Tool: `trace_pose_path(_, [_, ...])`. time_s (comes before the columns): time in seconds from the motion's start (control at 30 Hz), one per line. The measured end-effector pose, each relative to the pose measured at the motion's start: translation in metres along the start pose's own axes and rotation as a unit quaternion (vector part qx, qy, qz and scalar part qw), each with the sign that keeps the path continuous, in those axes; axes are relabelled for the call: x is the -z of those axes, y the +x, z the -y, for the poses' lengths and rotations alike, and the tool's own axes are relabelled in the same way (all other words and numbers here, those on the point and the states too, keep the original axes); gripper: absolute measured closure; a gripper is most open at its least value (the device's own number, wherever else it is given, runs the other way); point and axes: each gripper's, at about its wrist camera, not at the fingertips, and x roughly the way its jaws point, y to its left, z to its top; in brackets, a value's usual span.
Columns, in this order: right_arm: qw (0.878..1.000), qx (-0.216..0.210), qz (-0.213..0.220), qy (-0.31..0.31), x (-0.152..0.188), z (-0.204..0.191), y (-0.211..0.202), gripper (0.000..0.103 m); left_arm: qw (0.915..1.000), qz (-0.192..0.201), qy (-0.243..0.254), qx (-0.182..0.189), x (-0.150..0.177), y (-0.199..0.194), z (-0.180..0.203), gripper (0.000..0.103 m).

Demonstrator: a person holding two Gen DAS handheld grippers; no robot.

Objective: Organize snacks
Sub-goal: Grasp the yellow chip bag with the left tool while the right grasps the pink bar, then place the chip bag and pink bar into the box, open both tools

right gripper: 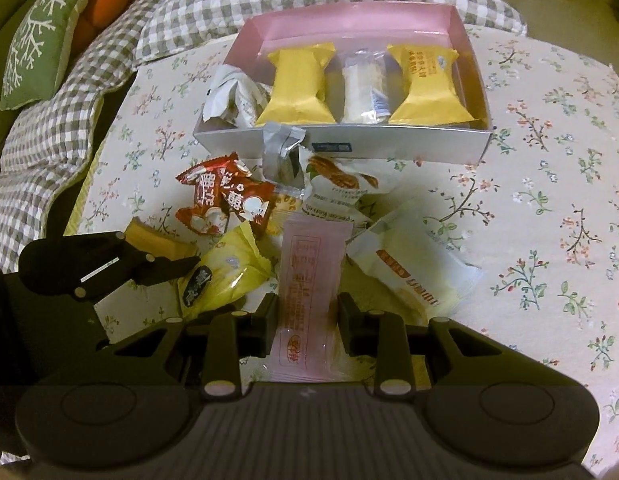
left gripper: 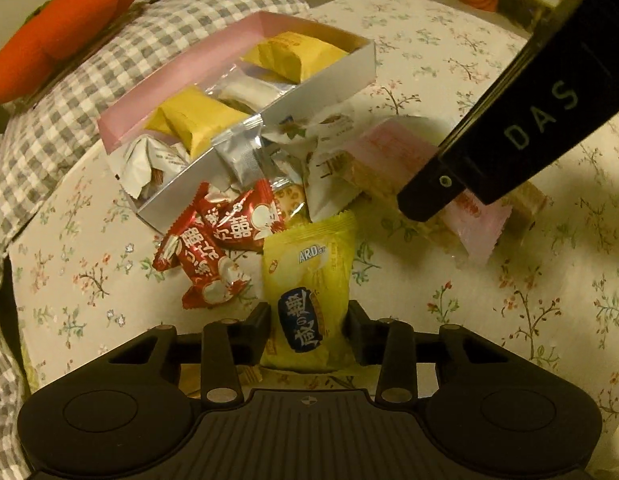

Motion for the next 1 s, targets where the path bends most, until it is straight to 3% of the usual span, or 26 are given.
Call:
trace_pose_path(0.13, [1.0, 0.0, 0.003, 0.002, 0.0, 0.0, -0.001, 0.074, 0.9999, 0.006, -0.011, -0.003, 0.0, -0.005, 0.0, 0.066])
trace_pose_path(0.33, [1.0, -0.01, 0.021, 0.015, -0.004, 0.005, -0.012, 0.074, 0.9958, 0.053, -0.071, 0.021, -0.004, -0.027, -0.019, 0.066])
trace_pose_path(0.5, [0.999, -0.011, 0.044, 0.019, -0.007, 0.007, -0.02, 0.074, 0.9902, 0.087, -0.107, 0.02, -0.009, -0.043, -0.033, 0.066])
trace_pose_path(0.7, [0.997, -0.01, 0.074, 0.028, -0.015, 0.018, -0.032, 0.074, 0.9794, 0.137, -0.147, 0.018, -0.02, -0.062, -0.049, 0.066])
trace_pose_path(1.0, [0.987, -0.024, 0.131, 0.095, -0.04, 0.05, -0.055, 0.074, 0.9602, 0.158, -0.23, 0.0, -0.048, -0.064, -0.079, 0.066])
